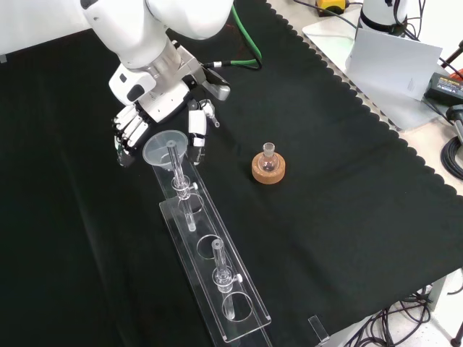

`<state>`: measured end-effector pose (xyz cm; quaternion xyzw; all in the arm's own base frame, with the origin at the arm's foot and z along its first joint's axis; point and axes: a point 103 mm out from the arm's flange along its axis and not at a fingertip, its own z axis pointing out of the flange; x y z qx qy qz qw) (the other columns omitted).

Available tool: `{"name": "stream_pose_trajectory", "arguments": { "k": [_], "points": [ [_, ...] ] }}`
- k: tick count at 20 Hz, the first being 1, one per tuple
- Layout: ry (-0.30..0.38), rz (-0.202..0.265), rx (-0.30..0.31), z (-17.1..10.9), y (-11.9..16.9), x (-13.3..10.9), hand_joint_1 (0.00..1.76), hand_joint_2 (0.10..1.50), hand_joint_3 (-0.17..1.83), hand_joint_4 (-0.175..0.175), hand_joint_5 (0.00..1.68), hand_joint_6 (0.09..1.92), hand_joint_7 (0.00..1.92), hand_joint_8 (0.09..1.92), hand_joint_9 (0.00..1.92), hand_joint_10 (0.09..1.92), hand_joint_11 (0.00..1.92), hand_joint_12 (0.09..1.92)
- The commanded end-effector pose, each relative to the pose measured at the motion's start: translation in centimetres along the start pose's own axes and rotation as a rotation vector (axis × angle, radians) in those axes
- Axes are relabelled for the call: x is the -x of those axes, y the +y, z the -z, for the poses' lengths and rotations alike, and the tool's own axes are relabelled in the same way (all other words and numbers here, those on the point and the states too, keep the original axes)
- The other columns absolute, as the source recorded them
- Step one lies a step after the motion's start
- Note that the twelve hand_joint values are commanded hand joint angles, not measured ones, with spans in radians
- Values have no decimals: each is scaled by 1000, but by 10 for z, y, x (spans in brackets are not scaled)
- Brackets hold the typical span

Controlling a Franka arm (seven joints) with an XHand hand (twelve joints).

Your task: Pick up the funnel from the transparent funnel stand.

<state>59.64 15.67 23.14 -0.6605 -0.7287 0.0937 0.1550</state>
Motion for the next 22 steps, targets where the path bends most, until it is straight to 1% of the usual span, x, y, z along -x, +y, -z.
{"name": "stream_pose_trajectory", "arguments": {
  "k": [1,4,8,10,13,17,22],
  "points": [
    [-8,-2,3,1,1,-1,591,751,17,-5,242,87,274,569,94,814,0,1244],
    [7,-14,-10,1,2,0,607,754,21,-8,257,87,387,564,153,793,0,1259],
    [17,-23,-15,1,3,2,636,758,31,-14,291,87,649,510,332,715,0,1292],
    [14,-25,-9,2,4,2,655,761,38,-16,315,87,730,490,405,686,0,1309],
    [15,-27,8,4,4,2,680,762,47,-3,447,87,779,465,473,648,0,1345],
    [8,-26,13,5,5,0,693,759,61,16,632,91,797,443,581,596,0,1385],
    [-8,-21,22,7,5,0,710,754,76,19,698,113,842,435,666,537,0,1402]
  ]
}}
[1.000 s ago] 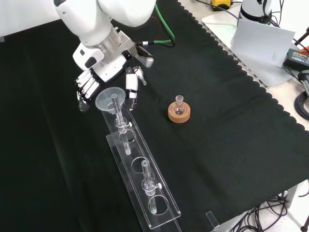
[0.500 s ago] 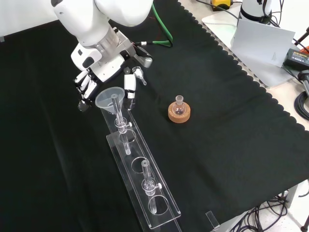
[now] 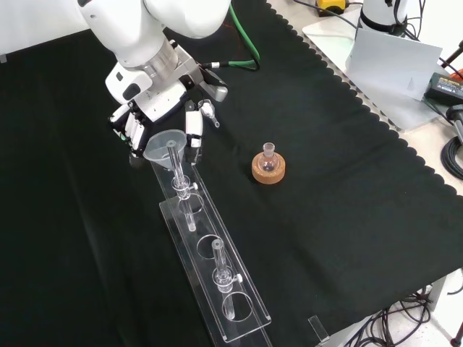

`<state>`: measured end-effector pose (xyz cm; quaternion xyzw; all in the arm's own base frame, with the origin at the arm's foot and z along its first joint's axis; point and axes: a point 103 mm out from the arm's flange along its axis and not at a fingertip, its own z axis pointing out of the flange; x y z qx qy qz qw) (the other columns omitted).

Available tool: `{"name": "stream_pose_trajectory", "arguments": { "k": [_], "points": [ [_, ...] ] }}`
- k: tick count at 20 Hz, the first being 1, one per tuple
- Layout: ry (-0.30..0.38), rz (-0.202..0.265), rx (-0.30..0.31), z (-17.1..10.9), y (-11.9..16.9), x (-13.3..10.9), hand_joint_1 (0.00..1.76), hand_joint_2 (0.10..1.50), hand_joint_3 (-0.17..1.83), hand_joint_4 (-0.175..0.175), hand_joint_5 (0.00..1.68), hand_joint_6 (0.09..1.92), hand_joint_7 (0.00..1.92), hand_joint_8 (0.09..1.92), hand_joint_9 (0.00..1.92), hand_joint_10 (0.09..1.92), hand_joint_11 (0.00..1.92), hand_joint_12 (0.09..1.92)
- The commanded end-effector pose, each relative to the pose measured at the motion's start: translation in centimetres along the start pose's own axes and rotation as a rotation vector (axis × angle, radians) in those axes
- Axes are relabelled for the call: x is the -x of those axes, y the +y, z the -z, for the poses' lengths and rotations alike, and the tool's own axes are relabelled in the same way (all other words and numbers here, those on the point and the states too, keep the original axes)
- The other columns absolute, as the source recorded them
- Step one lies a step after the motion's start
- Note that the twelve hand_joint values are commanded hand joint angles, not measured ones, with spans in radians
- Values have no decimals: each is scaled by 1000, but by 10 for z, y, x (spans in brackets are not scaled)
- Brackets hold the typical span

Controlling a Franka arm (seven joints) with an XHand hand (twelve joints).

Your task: Pick up the funnel from the transparent funnel stand.

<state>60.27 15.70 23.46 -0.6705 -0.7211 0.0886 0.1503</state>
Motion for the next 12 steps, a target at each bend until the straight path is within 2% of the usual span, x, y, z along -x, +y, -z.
{"name": "stream_pose_trajectory", "arguments": {
  "k": [1,8,12],
  "points": [
    [-15,4,10,2,0,0,713,754,77,19,704,116,849,436,673,535,0,1402],
    [-38,11,42,14,-3,2,737,745,98,20,763,176,941,436,721,494,0,1447],
    [-59,21,61,23,-5,3,749,707,184,23,734,456,1036,421,779,435,0,1480]
  ]
}}
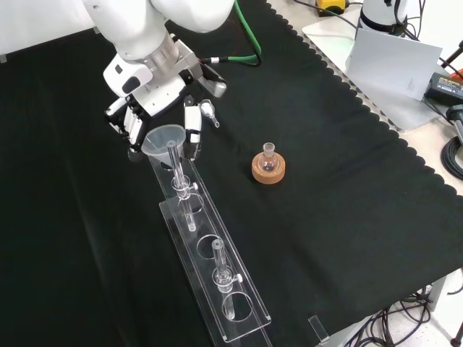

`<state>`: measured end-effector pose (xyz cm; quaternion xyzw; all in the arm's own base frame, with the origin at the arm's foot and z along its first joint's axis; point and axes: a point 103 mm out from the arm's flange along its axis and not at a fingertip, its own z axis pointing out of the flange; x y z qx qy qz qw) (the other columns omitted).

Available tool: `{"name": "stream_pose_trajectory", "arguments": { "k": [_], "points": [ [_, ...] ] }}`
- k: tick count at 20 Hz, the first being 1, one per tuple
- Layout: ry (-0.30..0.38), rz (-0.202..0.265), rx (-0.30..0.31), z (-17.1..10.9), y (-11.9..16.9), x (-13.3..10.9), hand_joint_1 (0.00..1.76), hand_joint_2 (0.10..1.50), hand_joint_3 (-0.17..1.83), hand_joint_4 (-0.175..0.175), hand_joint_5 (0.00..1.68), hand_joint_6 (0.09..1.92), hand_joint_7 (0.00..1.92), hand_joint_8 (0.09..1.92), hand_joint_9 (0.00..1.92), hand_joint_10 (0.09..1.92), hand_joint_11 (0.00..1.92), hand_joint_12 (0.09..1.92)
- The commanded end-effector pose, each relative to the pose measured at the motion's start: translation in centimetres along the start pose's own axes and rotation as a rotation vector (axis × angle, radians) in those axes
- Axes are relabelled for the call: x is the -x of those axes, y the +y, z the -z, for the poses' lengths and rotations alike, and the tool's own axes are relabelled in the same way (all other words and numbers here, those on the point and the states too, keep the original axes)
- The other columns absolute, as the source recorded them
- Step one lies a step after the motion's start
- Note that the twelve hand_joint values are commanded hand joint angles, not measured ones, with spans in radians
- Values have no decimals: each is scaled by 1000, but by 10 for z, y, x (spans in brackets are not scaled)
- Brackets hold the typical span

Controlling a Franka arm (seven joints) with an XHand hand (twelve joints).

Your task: Pick up the funnel from the transparent funnel stand.

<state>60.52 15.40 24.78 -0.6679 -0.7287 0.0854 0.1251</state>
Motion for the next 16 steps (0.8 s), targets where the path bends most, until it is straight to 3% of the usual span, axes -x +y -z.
{"name": "stream_pose_trajectory", "arguments": {
  "k": [1,5,16],
  "points": [
    [-29,14,23,12,-2,2,751,695,210,24,725,529,1059,427,797,427,0,1487],
    [-31,17,25,19,-4,5,749,667,275,26,711,655,1102,450,836,409,0,1487],
    [-88,22,36,31,-13,14,745,653,312,51,782,710,1149,469,866,408,0,1482]
  ]
}}
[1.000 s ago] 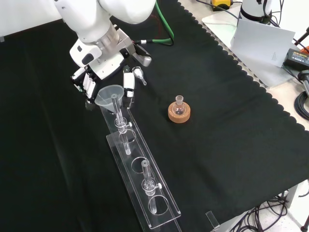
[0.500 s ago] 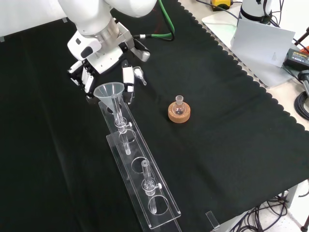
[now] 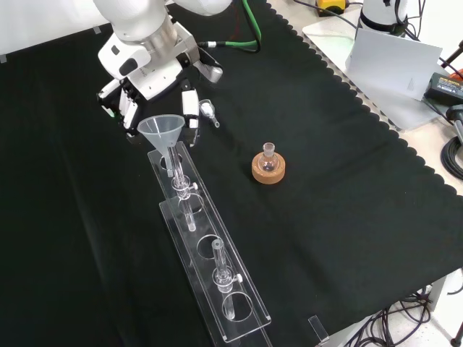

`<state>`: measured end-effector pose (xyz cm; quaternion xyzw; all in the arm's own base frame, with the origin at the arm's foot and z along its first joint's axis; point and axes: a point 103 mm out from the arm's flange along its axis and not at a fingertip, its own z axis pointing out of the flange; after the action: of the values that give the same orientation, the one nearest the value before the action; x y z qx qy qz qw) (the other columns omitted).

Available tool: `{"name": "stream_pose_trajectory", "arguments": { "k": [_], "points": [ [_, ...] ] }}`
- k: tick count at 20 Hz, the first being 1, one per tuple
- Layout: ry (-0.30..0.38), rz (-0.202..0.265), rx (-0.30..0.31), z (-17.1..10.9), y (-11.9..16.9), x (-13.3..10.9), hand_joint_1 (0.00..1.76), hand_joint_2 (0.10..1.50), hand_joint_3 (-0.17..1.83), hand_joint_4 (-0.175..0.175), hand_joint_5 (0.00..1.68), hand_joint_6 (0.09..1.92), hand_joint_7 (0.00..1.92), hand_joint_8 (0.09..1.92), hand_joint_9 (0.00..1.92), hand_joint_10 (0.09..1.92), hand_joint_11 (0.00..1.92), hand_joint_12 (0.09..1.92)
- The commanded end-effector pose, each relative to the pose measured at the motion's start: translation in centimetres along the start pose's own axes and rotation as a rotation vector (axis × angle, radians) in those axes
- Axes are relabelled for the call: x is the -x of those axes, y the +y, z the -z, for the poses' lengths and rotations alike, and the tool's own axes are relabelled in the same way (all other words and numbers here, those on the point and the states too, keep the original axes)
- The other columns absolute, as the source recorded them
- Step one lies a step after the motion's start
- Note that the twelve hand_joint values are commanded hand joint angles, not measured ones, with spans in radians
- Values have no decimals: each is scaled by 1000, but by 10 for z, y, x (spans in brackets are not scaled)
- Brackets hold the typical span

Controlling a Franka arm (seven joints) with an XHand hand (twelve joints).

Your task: Pick up the funnel from the transparent funnel stand.

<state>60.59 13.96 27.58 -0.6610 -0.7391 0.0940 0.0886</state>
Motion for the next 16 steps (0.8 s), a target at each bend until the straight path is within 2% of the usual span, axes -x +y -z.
{"name": "stream_pose_trajectory", "arguments": {
  "k": [1,16],
  "points": [
    [-26,12,3,6,-5,2,745,652,314,52,787,712,1155,471,872,409,0,1482],
    [-154,67,40,41,-27,13,749,619,389,60,845,732,1211,467,926,378,0,1493]
  ]
}}
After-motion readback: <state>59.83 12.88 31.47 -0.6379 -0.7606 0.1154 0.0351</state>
